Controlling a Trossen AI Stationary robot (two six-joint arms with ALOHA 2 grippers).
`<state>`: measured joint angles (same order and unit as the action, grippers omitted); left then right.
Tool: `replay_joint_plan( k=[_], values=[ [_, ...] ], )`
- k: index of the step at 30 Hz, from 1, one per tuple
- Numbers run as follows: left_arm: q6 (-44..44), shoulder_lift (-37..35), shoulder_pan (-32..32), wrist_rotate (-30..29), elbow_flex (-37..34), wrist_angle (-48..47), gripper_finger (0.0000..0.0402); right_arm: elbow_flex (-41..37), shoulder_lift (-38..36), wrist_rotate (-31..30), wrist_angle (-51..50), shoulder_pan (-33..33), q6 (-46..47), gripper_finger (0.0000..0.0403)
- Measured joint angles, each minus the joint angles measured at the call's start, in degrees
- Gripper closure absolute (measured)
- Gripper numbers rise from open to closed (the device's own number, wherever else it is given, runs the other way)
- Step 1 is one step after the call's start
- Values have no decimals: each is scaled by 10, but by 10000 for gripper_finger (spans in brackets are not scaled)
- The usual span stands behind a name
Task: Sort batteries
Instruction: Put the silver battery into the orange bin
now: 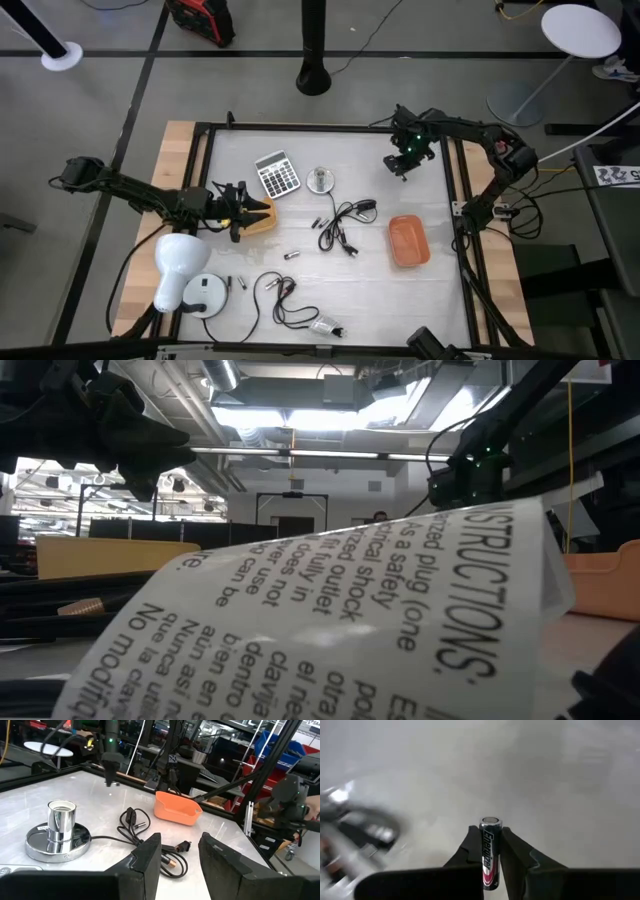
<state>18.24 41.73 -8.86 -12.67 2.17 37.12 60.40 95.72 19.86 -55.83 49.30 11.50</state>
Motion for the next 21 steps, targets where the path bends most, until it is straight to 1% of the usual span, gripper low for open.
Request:
replay_joint_plan(
  k=[3, 6, 10, 13, 21],
  values=[
    [9, 0, 0, 0, 0, 0, 279, 0, -4, 49, -27, -20, -19, 375],
    [15, 0, 0, 0, 0, 2, 279, 0, -4, 80, -47, -55, -43, 375],
    [15, 0, -1, 0, 0, 37, 279, 0, -4, 98, -49, -116, -47, 375],
    [3, 0, -8, 0, 1, 65, 279, 0, -4, 98, -49, -163, -57, 375],
    [-5, 10, -33, 0, 24, 68, 279, 0, -4, 95, -73, -289, -58, 375]
  ],
)
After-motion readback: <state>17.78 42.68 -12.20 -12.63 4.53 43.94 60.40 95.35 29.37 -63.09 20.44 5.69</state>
